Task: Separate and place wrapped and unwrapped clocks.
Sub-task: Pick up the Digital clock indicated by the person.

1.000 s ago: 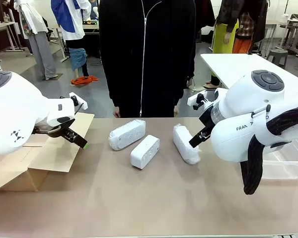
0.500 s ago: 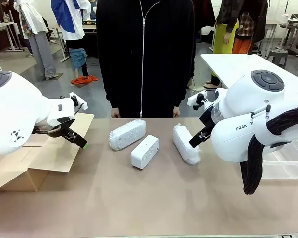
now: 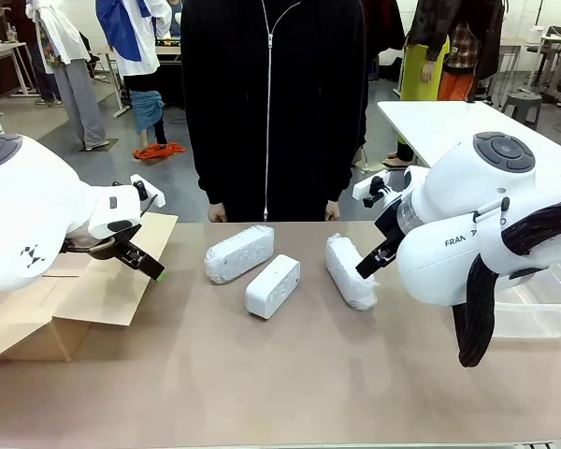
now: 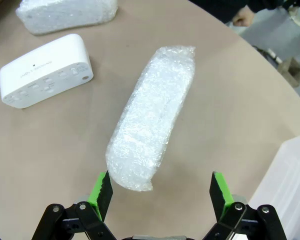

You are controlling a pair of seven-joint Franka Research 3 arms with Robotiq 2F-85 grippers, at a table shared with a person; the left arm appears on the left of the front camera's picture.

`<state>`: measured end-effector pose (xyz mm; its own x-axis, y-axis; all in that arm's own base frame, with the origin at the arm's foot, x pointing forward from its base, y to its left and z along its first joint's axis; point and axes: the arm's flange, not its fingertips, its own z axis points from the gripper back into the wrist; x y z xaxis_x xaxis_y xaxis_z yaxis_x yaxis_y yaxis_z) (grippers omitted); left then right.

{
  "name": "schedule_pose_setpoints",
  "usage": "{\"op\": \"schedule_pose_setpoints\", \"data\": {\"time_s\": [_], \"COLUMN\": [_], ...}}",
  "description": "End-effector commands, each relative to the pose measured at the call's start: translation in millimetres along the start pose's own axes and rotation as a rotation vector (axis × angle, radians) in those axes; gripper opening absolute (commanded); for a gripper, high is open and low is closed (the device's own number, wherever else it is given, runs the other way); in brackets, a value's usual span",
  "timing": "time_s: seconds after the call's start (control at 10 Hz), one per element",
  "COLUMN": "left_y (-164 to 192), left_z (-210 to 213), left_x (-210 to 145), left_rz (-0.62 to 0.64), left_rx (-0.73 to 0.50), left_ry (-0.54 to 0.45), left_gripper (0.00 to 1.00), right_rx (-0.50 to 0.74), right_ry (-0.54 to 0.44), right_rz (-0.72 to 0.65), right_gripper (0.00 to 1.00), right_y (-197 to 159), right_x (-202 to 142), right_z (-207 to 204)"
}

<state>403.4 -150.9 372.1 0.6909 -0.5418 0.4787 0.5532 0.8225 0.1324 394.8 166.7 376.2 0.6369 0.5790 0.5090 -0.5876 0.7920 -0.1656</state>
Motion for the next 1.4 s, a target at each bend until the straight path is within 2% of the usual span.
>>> {"op": "schedule_pose_setpoints", "data": {"time_s": [0.0,0.4,0.7,0.9,1.1,1.3], "left_y": [-2.0,-7.7,-11.0,-2.3,17.0,38.5], "left_z": [19.0,92.0,152.2,193.7,218.2,232.2], "left_x": [14.9,19.1,2.2,-11.2,-20.1,-30.7], "left_rz": [-0.028,-0.113,-0.259,-0.348,-0.377,-0.404], "left_rx": [-0.016,-0.085,-0.103,-0.116,-0.141,-0.185], "left_ry": [0.047,0.024,-0.038,-0.07,-0.103,-0.143], "left_gripper": [1.0,1.0,1.0,1.0,1.0,1.0], "right_rx": [-0.024,-0.066,-0.028,0.037,0.11,0.113], "right_ry": [0.013,-0.019,-0.078,-0.141,-0.195,-0.233], "right_rz": [0.016,0.052,0.122,0.165,0.243,0.283], "right_gripper": [1.0,1.0,1.0,1.0,1.0,1.0], "right_y": [-1.6,-4.2,-1.1,-8.8,-25.2,-46.8], "right_x": [9.7,8.8,-6.3,-21.8,-41.5,-62.0], "right_z": [20.5,99.2,162.3,198.5,219.9,230.6]}}
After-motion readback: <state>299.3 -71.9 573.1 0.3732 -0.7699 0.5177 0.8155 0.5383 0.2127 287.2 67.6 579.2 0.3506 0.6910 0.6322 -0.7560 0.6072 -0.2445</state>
